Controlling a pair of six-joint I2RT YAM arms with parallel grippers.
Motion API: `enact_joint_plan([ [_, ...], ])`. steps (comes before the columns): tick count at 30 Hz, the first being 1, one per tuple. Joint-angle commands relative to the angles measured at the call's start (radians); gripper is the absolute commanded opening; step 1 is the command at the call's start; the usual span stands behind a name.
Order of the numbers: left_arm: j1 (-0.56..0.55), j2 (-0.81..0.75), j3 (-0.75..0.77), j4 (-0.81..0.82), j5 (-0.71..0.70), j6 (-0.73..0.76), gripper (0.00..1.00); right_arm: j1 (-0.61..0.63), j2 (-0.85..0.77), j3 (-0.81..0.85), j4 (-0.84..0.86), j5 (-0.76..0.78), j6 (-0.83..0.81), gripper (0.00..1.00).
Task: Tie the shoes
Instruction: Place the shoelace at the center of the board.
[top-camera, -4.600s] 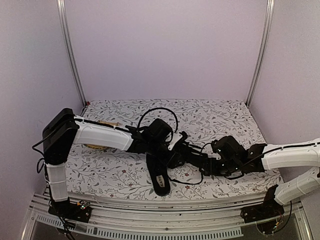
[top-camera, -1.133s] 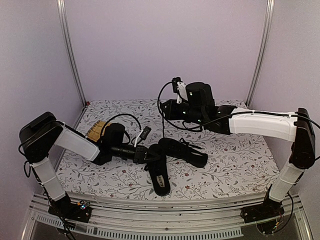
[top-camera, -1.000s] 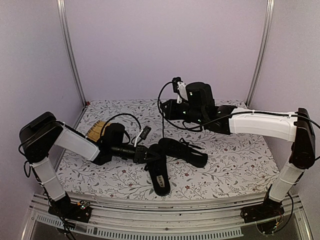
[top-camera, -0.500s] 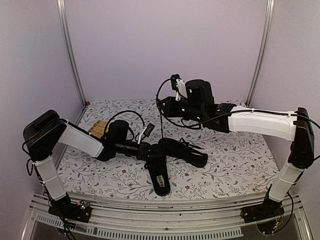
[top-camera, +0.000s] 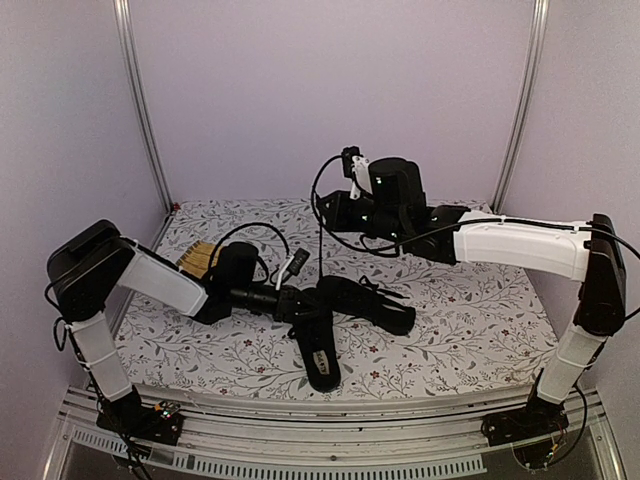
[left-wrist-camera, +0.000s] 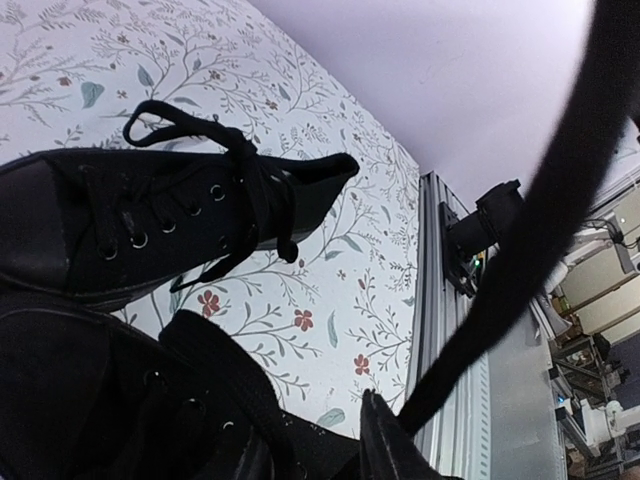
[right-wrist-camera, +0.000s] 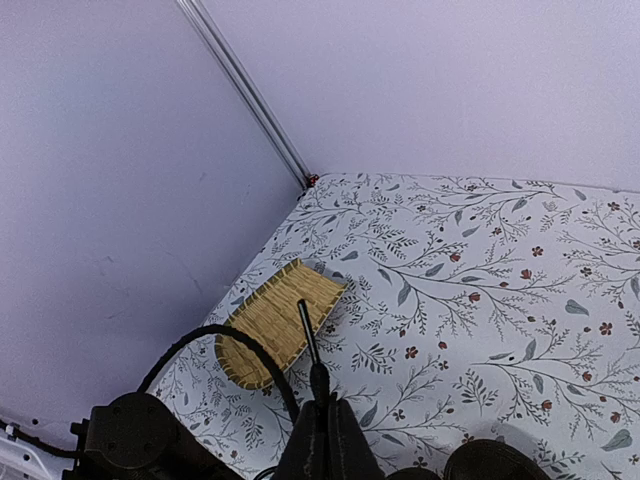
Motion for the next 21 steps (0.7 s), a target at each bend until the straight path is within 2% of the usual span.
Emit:
enact_joint_plan([
  [1, -0.004, -0.032, -0.035, 0.039, -0.011, 0.0, 0.28, -0.005, -0.045, -0.033, -0.019, 0.096, 0.007, 0.02],
  [9, -0.004, -0.043, -0.063, 0.077, -0.009, -0.016, 0.27, -0.037, -0.059, -0.069, -0.052, 0.112, 0.026, 0.02],
  [21, -0.004, -0.038, -0.055, 0.086, -0.007, -0.022, 0.3, -0.047, -0.005, -0.006, -0.034, 0.067, 0.008, 0.02],
])
